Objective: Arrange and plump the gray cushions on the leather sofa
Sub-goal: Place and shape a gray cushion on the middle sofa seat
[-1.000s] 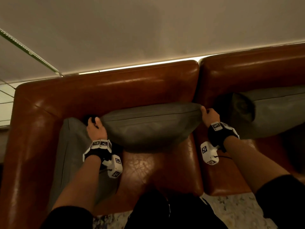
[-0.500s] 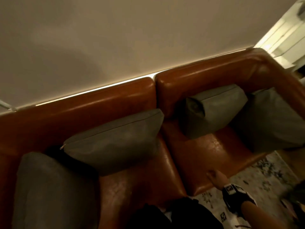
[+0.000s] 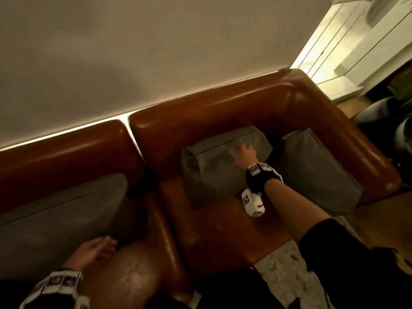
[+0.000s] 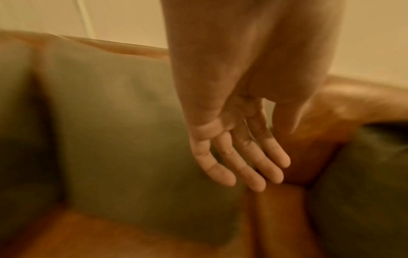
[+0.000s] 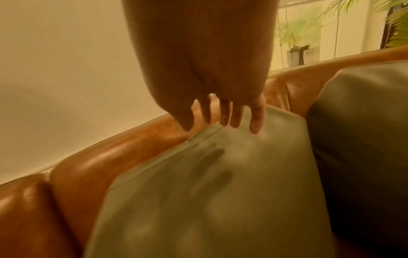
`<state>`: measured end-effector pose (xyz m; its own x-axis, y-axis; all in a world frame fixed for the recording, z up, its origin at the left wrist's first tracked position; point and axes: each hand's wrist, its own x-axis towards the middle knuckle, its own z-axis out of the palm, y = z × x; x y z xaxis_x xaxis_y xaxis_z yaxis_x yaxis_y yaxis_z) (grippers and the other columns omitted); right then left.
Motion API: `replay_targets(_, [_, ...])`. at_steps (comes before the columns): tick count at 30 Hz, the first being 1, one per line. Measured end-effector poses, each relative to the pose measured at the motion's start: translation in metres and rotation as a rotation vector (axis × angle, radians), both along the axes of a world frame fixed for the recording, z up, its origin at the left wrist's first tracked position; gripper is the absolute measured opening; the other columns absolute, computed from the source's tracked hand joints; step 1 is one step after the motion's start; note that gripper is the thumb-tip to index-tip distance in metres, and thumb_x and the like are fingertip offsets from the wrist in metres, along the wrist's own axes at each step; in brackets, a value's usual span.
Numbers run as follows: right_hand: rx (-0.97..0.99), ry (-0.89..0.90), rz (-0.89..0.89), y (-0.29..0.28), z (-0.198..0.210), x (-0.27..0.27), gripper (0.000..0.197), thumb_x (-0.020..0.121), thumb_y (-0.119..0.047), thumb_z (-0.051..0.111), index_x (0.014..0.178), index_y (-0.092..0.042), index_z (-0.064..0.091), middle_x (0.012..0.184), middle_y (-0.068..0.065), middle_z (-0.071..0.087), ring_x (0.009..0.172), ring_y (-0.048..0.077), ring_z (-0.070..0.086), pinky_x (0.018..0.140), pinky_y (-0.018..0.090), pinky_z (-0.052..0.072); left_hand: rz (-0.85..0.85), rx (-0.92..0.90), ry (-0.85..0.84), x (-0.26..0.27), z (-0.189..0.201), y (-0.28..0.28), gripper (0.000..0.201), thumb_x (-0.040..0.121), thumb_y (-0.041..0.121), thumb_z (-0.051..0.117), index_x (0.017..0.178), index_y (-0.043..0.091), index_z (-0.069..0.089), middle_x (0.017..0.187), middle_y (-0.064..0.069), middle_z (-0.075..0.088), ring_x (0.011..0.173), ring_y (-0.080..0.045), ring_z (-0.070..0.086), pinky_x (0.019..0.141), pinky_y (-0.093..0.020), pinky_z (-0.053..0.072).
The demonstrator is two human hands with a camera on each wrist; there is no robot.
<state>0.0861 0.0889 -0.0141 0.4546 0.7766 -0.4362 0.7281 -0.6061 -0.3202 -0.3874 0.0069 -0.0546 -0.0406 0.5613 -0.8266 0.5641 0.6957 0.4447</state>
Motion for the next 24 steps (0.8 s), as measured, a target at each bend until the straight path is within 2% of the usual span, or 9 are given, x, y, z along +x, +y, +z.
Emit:
replay_targets(3, [0.029, -0.07, -0.064, 0.036, 0.004, 0.063, 0.046, 0.096, -0.031, 0.043, 0.137, -0.009, 0.036, 0.145, 0.018, 0.03, 0.134, 0.037, 0.027, 0.105, 0.05, 0.03, -0.029, 0.073, -0.129, 0.123, 0.017, 0.036, 0.03, 0.099, 0.025, 0.036, 0.109, 0.012, 0.061, 0.103, -0.006, 0.063, 0.091, -0.02, 0.057, 0.071, -0.027, 0.04])
replay_targets(7, [-0.038, 0.026, -0.099, 0.066, -0.001, 0.125, 0.051, 0.1, -0.031, 0.035, 0.144, -0.007, 0.025, 0.149, 0.018, 0.028, 0.137, 0.036, 0.027, 0.11, 0.048, 0.027, 0.112, 0.238, -0.233, 0.256, 0.003, 0.089, 0.041, 0.097, 0.028, 0.042, 0.134, 0.012, 0.046, 0.132, -0.003, 0.051, 0.126, -0.02, 0.045, 0.108, -0.039, 0.036])
replay_targets(10, [-0.065, 0.197, -0.148, 0.072, -0.006, 0.139, 0.052, 0.101, -0.032, 0.03, 0.144, -0.002, 0.026, 0.148, 0.02, 0.034, 0.135, 0.036, 0.033, 0.108, 0.041, 0.03, 0.282, 0.192, -0.222, 0.31, -0.02, 0.109, 0.051, 0.097, 0.039, 0.037, 0.136, 0.007, 0.043, 0.14, -0.013, 0.047, 0.132, -0.029, 0.042, 0.112, -0.048, 0.032])
replay_targets(12, [-0.039, 0.296, -0.207, 0.071, -0.003, 0.143, 0.046, 0.101, -0.027, 0.029, 0.135, 0.002, 0.041, 0.139, 0.023, 0.045, 0.128, 0.037, 0.042, 0.101, 0.038, 0.035, 0.453, 0.102, -0.224, 0.325, -0.022, 0.116, 0.057, 0.093, 0.047, 0.035, 0.125, 0.003, 0.052, 0.128, -0.017, 0.057, 0.119, -0.033, 0.053, 0.104, -0.042, 0.043])
replay_targets(15, [0.034, 0.342, -0.218, 0.053, -0.005, 0.156, 0.039, 0.095, -0.021, 0.039, 0.117, 0.004, 0.058, 0.121, 0.025, 0.059, 0.116, 0.038, 0.053, 0.095, 0.037, 0.042, 0.615, 0.168, -0.153, 0.309, -0.004, 0.105, 0.037, 0.095, 0.029, 0.038, 0.089, 0.001, 0.061, 0.068, -0.006, 0.066, 0.066, -0.025, 0.054, 0.064, -0.02, 0.048])
replay_targets(18, [0.064, 0.648, -0.213, 0.015, -0.01, 0.155, 0.02, 0.089, -0.003, 0.052, 0.104, -0.001, 0.064, 0.09, 0.011, 0.072, 0.088, 0.026, 0.069, 0.08, 0.032, 0.054, 0.536, 0.196, -0.101, 0.277, 0.007, 0.074, 0.028, 0.094, 0.013, 0.048, 0.112, -0.004, 0.06, 0.104, -0.023, 0.066, 0.094, -0.033, 0.061, 0.087, -0.038, 0.046])
replay_targets(20, [0.042, 0.878, -0.273, -0.019, -0.012, 0.143, 0.025, 0.085, 0.01, 0.053, 0.103, -0.006, 0.06, 0.08, 0.0, 0.072, 0.071, 0.01, 0.07, 0.064, 0.021, 0.056, 0.414, 0.216, -0.127, 0.261, 0.011, 0.057, 0.028, 0.089, -0.002, 0.052, 0.116, -0.006, 0.058, 0.115, -0.026, 0.061, 0.105, -0.03, 0.058, 0.097, -0.041, 0.043])
replay_targets(22, [-0.05, 0.847, -0.139, -0.046, -0.03, 0.127, 0.031, 0.081, 0.011, 0.06, 0.105, -0.009, 0.058, 0.09, 0.003, 0.069, 0.081, 0.014, 0.07, 0.063, 0.018, 0.054, 0.208, 0.187, -0.011, 0.249, 0.004, 0.047, 0.03, 0.086, -0.005, 0.055, 0.115, -0.006, 0.06, 0.116, -0.026, 0.062, 0.109, -0.031, 0.058, 0.098, -0.04, 0.043])
replay_targets(24, [-0.175, 0.701, 0.002, -0.069, -0.057, 0.113, 0.041, 0.082, 0.004, 0.064, 0.119, -0.009, 0.054, 0.109, 0.012, 0.066, 0.105, 0.028, 0.063, 0.077, 0.025, 0.052, -0.008, 0.073, 0.177, 0.235, -0.008, 0.031, 0.03, 0.087, 0.004, 0.056, 0.115, -0.001, 0.062, 0.12, -0.024, 0.062, 0.114, -0.036, 0.057, 0.098, -0.04, 0.044])
